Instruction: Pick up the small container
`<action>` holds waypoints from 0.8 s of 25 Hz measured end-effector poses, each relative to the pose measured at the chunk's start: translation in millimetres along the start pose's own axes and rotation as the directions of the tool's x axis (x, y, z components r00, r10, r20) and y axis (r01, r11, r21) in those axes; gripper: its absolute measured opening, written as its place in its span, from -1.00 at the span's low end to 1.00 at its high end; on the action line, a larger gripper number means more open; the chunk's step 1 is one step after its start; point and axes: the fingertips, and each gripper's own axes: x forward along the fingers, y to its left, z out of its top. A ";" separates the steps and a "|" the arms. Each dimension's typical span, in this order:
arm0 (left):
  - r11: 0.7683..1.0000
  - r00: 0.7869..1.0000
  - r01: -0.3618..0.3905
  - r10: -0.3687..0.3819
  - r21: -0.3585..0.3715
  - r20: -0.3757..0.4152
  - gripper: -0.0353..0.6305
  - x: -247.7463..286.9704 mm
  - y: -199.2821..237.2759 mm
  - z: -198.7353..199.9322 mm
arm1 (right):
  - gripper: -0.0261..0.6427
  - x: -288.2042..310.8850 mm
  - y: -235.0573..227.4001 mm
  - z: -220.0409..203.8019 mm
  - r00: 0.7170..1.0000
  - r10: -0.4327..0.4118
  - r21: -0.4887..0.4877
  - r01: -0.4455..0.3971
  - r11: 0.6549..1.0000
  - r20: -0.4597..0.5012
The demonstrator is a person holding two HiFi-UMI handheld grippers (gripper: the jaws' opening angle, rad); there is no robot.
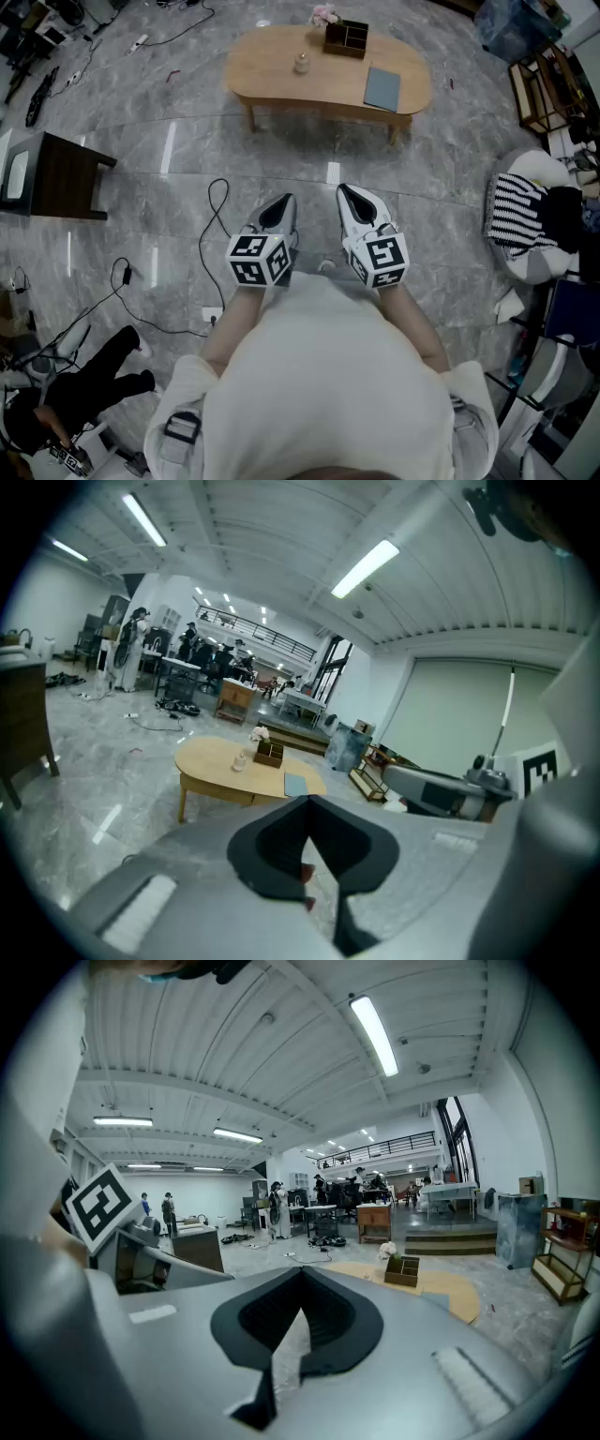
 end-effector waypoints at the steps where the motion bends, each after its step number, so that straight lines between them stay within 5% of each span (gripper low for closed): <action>1: 1.000 1.000 0.003 -0.003 0.007 0.001 -0.89 -2.9 -3.0 -1.2 | -0.93 -2.6 2.9 0.6 1.000 -0.002 0.001 0.002 1.000 0.000; 20: 0.999 0.995 -0.053 0.052 0.011 0.083 -0.89 -20.4 -22.6 -9.0 | -0.93 -31.9 17.0 -9.1 0.995 0.099 -0.026 -0.099 0.995 -0.021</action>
